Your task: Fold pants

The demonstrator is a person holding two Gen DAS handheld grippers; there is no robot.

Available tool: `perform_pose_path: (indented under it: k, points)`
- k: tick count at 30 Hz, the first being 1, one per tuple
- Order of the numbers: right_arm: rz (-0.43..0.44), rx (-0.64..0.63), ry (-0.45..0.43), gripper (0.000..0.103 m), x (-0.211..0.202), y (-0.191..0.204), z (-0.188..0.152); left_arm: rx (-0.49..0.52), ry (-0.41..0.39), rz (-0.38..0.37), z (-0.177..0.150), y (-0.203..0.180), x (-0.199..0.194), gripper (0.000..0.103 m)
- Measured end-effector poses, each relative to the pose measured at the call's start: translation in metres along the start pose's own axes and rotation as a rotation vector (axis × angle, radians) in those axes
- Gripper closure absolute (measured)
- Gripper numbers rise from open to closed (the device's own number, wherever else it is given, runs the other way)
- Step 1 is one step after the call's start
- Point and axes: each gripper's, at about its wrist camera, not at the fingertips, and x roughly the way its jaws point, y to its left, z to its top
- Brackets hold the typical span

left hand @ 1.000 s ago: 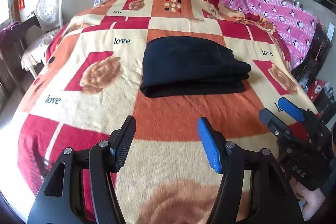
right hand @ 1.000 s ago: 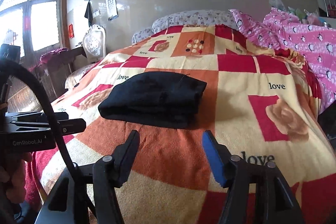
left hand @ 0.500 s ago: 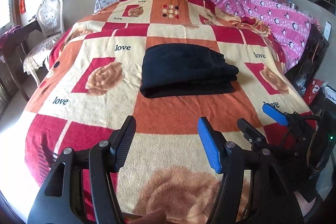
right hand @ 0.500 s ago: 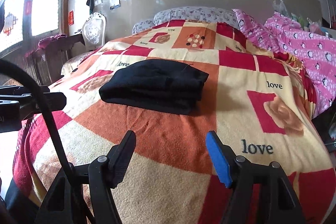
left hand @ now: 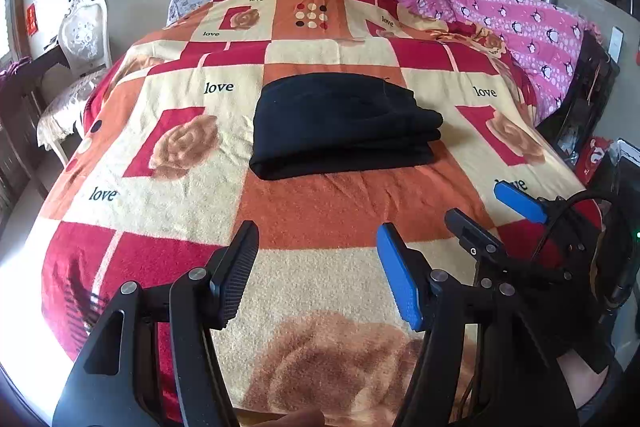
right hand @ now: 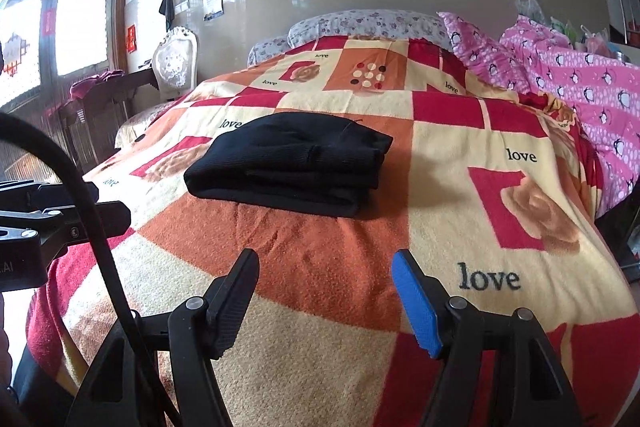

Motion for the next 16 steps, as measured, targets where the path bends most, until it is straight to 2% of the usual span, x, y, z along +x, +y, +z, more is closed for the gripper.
perform_pose_path:
  k: [6,9,11,16]
  points:
    - [0.008,0.008,-0.003,0.036,0.0,-0.002,0.0,0.001,-0.012,-0.02,0.0,-0.003,-0.001,0.04]
    - [0.011,0.016,-0.003,0.036,0.0,-0.003,0.0,0.01,-0.056,-0.012,-0.002,-0.006,-0.006,0.032]
    - [0.011,0.016,-0.003,0.036,-0.001,-0.003,0.0,0.04,-0.073,-0.019,-0.003,-0.011,-0.008,0.032]
    - [0.01,0.008,0.001,0.036,0.0,-0.002,0.0,0.061,-0.057,-0.028,-0.004,-0.017,-0.007,0.032]
